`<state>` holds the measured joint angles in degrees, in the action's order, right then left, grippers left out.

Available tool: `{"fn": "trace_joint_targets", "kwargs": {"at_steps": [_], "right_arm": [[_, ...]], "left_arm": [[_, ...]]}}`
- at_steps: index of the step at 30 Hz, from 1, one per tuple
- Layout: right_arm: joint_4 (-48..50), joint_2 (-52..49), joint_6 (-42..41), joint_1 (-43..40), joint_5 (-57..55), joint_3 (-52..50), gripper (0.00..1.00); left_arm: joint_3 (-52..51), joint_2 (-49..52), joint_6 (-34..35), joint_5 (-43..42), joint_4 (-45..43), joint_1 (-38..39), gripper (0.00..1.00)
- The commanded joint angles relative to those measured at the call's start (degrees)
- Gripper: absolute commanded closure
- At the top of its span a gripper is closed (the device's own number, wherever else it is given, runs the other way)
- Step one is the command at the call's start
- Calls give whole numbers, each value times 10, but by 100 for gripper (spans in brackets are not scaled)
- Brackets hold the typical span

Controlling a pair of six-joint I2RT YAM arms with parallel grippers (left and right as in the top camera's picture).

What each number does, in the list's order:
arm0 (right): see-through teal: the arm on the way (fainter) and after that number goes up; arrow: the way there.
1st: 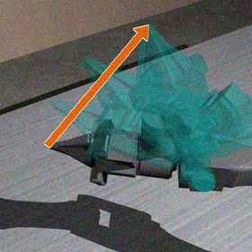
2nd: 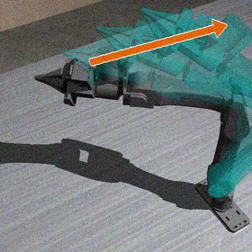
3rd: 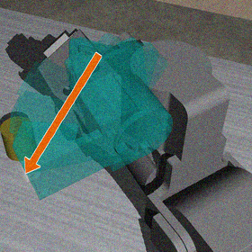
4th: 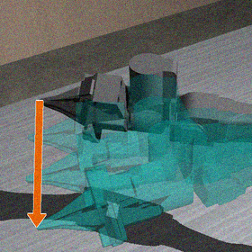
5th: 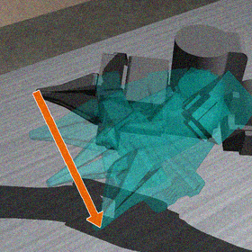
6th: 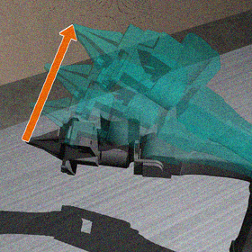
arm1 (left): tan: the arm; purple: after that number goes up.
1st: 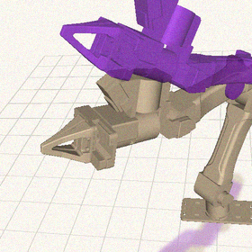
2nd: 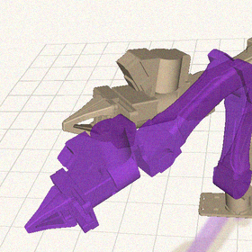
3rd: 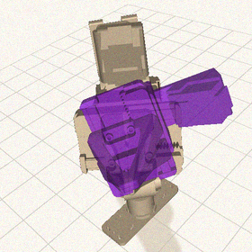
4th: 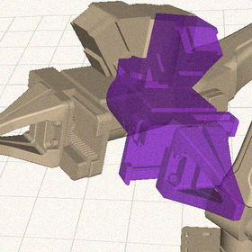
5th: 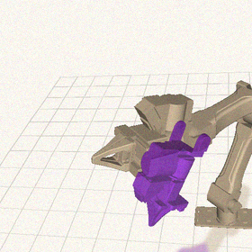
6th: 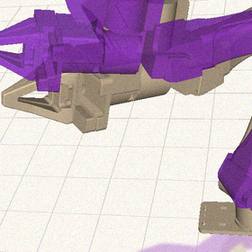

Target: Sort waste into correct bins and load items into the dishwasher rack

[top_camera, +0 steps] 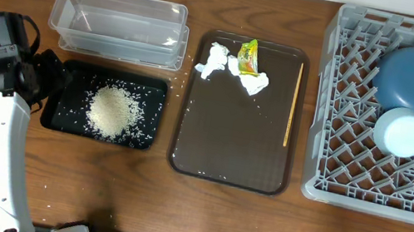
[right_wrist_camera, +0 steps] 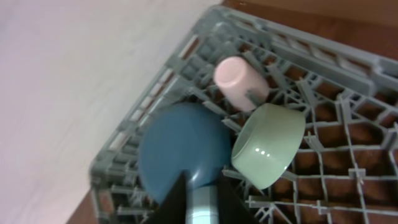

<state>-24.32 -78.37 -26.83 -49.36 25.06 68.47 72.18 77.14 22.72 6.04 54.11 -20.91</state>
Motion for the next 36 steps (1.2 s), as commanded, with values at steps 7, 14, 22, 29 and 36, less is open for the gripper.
{"fn": "trace_joint_targets", "kwargs": {"at_steps": [7, 14, 22, 29, 36], "right_arm": [[73, -130, 75, 99, -147, 13, 99], [29, -209, 117, 104, -176, 59, 99], [-33, -209, 116, 103, -281, 60, 99], [-47, -196, 97, 104, -268, 60, 99], [24, -139, 73, 104, -173, 60, 99]], "left_arm": [[12, -3, 1, 7, 3, -2, 0], [12, -3, 1, 7, 2, -2, 0], [12, -3, 1, 7, 2, -2, 0], [12, -3, 1, 7, 2, -2, 0], [12, -3, 1, 7, 2, -2, 0]]}}
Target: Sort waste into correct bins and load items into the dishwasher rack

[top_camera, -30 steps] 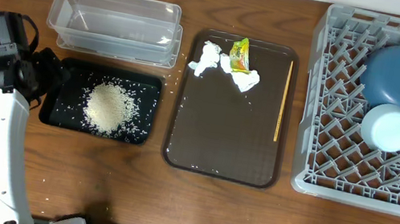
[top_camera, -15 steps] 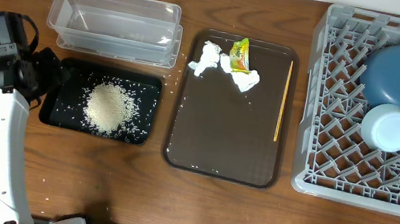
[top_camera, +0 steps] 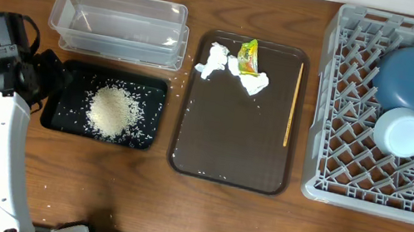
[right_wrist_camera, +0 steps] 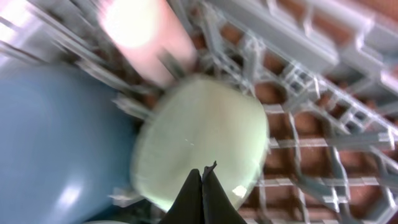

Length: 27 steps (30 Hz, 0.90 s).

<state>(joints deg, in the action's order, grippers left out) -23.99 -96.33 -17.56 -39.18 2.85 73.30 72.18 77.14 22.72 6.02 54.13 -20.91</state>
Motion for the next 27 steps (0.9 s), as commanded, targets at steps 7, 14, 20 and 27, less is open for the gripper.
{"fn": "trace_joint_targets", "kwargs": {"at_steps": [7, 14, 20, 27], "right_arm": [[86, 10, -21, 17, 55, 12, 93], [81, -65, -21, 23, 55, 12, 97], [43, -52, -21, 10, 44, 14, 99], [-14, 2, -20, 3, -35, 18, 99]], "left_arm": [[12, -3, 1, 7, 2, -2, 0], [12, -3, 1, 7, 2, -2, 0], [12, -3, 1, 7, 2, -2, 0], [12, -3, 1, 7, 2, -2, 0]]}}
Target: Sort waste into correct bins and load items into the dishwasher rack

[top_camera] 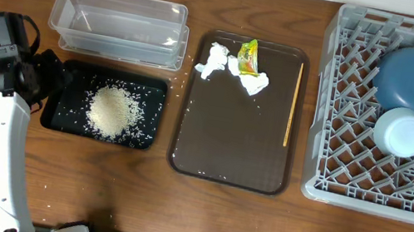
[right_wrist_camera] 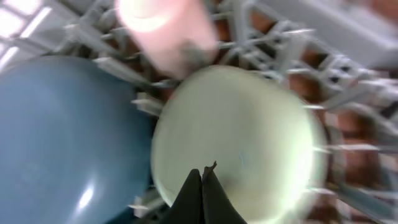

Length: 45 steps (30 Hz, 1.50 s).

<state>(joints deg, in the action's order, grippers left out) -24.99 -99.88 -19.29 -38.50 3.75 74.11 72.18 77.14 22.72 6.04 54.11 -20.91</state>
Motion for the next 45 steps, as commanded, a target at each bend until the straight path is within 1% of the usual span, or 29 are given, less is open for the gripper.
{"fn": "trace_joint_targets", "kwargs": {"at_steps": [1, 6, 9, 13, 16, 20, 25, 29, 34, 42, 45], "right_arm": [[-5, 46, -1, -3, -44, 10, 99], [-14, 71, -6, -3, -37, 10, 99], [-1, 72, -4, -2, -14, 10, 96], [24, 59, 5, 9, -3, 10, 97], [42, 39, 14, 21, -3, 10, 95], [51, 15, 19, 30, -5, 10, 97], [33, -2, 34, 28, -12, 10, 97], [11, -2, 51, 26, -58, 10, 97], [-11, -2, 52, 21, -109, 10, 98], [-32, -2, 52, -2, -110, 10, 99], [-27, -1, 53, -8, -71, 10, 99]], "left_arm": [[12, -3, 1, 7, 2, -2, 0], [12, -3, 1, 7, 2, -2, 0], [12, -3, 1, 7, 2, -2, 0], [12, -3, 1, 7, 3, -2, 0], [12, -3, 1, 7, 2, -2, 0], [12, -3, 1, 7, 2, -2, 0], [12, -3, 1, 7, 2, -2, 0], [12, -3, 1, 7, 2, -2, 0], [12, -3, 1, 7, 2, -2, 0], [12, -3, 1, 7, 2, -2, 0], [12, -3, 1, 7, 2, -2, 0]]}}
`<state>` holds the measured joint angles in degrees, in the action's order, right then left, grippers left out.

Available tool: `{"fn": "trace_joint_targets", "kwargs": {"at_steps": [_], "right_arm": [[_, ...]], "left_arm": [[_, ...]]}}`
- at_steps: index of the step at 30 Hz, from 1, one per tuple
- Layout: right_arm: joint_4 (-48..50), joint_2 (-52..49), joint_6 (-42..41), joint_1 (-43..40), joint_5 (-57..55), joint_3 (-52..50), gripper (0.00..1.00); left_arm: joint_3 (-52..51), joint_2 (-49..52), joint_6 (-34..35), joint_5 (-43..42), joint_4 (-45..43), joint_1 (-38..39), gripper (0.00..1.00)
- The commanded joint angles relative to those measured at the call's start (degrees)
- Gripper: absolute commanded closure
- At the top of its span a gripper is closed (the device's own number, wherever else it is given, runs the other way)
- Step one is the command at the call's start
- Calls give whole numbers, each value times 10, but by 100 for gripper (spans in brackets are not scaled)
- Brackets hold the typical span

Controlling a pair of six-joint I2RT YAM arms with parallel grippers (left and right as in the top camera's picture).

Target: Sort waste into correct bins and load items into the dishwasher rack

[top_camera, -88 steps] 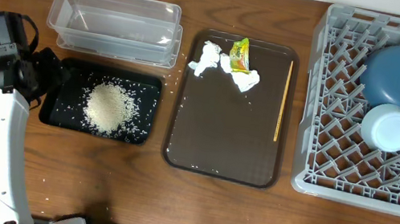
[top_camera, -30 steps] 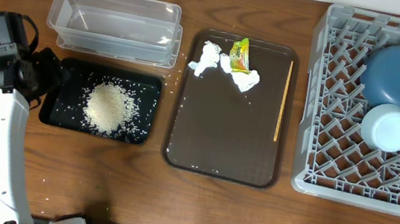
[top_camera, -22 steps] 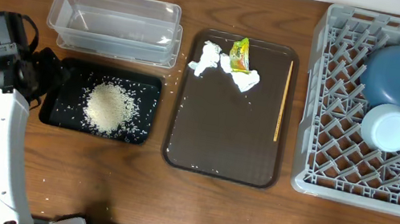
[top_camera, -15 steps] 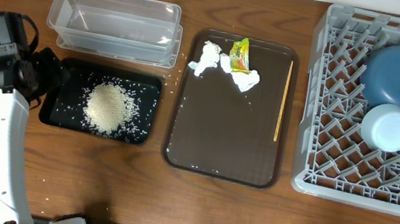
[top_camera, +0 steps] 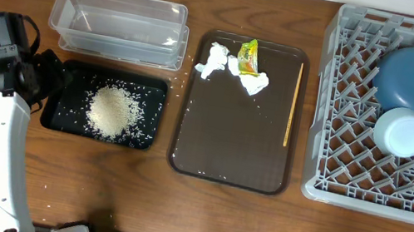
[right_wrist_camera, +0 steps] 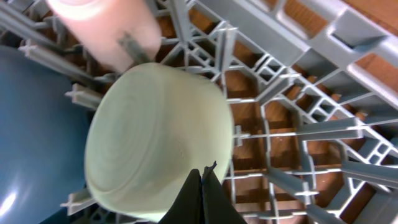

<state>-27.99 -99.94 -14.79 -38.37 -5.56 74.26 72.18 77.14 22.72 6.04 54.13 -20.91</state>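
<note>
A pale green bowl (right_wrist_camera: 155, 137) lies tipped in the grey dishwasher rack (top_camera: 352, 157), at its right edge. It is between a pink cup (right_wrist_camera: 106, 25) and a blue bowl (right_wrist_camera: 31, 137). A white cup (top_camera: 401, 132) stands mouth-down beside them. My right gripper (right_wrist_camera: 202, 180) is shut, with its tips right at the green bowl's side and nothing between them. On the brown tray (top_camera: 229, 162) lie crumpled tissues (top_camera: 215, 60), a yellow-green wrapper (top_camera: 248, 55) and a wooden stick (top_camera: 293, 105). My left gripper (top_camera: 49, 77) rests by the black tray; its jaws are not discernible.
A clear plastic bin (top_camera: 118, 25) stands at the back left. In front of it is a black tray holding rice (top_camera: 111, 108), with a few grains scattered on the wood. The rack's grid and tines surround the right gripper.
The right wrist view has shifted and sharpened. The green bowl now shows its side at lower left, with open rack grid to the right. The fingers remain shut. The left arm and tray items are unchanged.
At first my right gripper hung well above the rack, looking down on the blue bowl, pink cup and green bowl. By the following moment it was shut and close against the green bowl. It has stayed there since, while the bowl's pose changed slightly.
</note>
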Motion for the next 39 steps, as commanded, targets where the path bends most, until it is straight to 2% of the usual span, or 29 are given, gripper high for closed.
{"fn": "trace_joint_targets", "kwargs": {"at_steps": [1, 5, 7, 12, 19, 39], "right_arm": [[9, 2, 7, -10, 49, 9, 99], [60, 5, 6, -11, 162, 9, 99], [81, 4, -7, -8, 182, 9, 99], [104, -9, 17, 10, 174, 9, 98], [68, -49, 16, 12, 97, 9, 99], [2, -4, -6, -36, 28, 9, 99]], "left_arm": [[12, -3, 1, 7, 2, -2, 0], [12, -3, 1, 7, 2, -2, 0], [12, -3, 1, 7, 2, -2, 0], [12, -3, 1, 7, 2, -2, 0], [12, -3, 1, 7, 2, -2, 0], [12, -3, 1, 7, 2, -2, 0]]}}
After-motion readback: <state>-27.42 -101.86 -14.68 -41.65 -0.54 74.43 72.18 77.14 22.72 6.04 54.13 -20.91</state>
